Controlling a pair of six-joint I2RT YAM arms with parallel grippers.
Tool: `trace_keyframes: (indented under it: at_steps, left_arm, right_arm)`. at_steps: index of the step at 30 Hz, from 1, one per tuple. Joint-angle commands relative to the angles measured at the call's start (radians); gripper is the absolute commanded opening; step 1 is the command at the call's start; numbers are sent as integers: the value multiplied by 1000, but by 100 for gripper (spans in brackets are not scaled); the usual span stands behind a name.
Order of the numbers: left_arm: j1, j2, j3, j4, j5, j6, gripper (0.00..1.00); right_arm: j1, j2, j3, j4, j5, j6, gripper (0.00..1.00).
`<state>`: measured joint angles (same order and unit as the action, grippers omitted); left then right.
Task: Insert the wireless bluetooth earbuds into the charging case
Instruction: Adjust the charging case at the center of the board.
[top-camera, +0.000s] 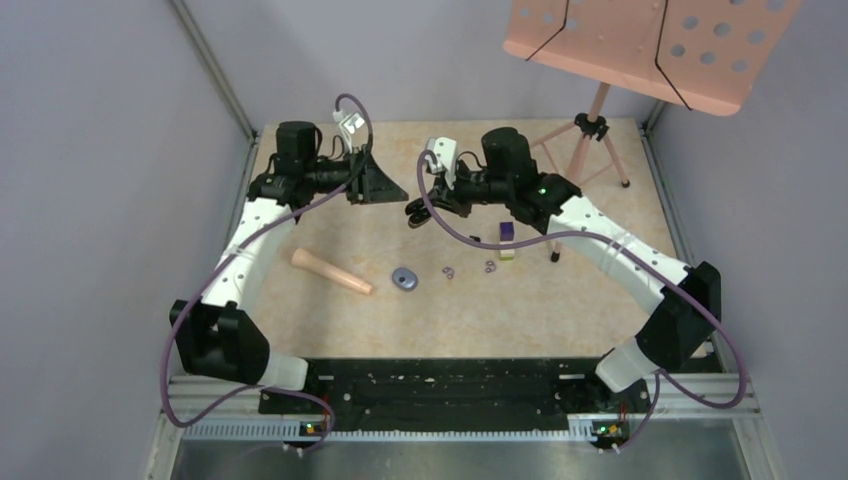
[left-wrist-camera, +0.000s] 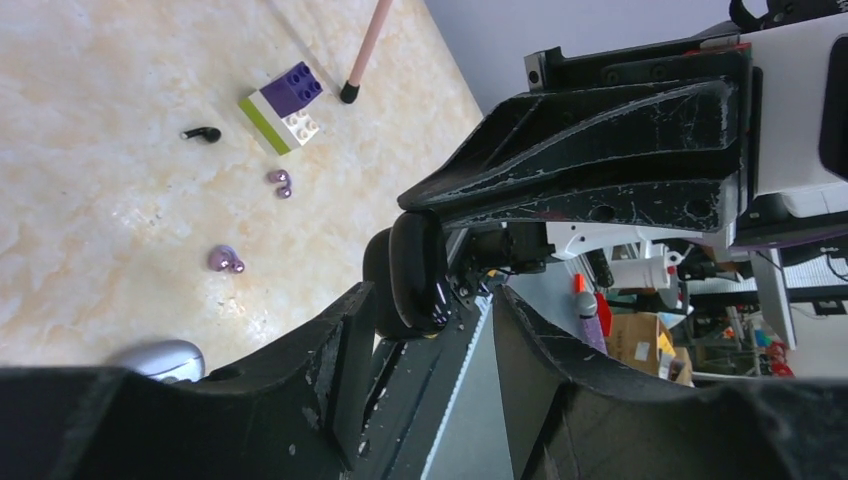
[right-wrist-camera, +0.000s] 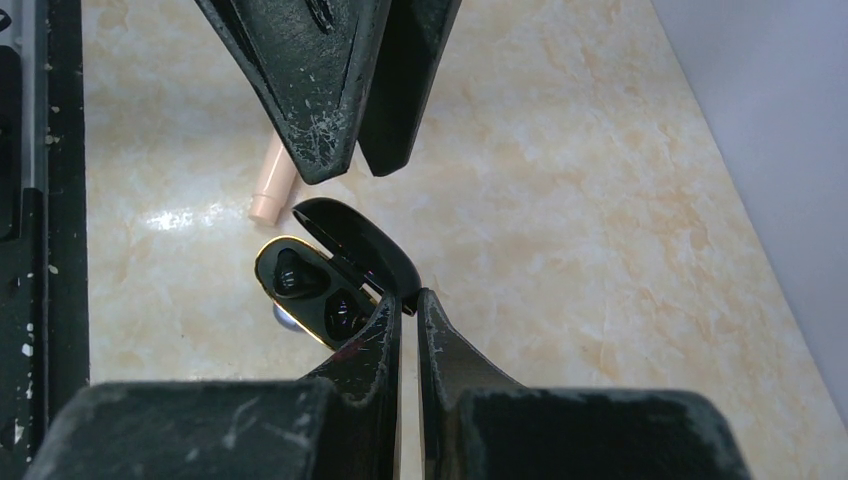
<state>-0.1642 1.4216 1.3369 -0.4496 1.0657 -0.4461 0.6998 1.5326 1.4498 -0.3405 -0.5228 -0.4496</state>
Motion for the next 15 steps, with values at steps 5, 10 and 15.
trace_keyframes:
  at_steps: [5,10,15]
  left_arm:
    - [-31,37,46,-86,19,38,50]
    - [-36,45,49,-90,-19,58,49]
    - [-48,60,56,-75,-9,62,45]
  right_arm:
    - [16,-34,3,21,11,-23,0]
    - [25,-31,5,23,12,-21,0]
    - [32,-31,2,23,16,-21,0]
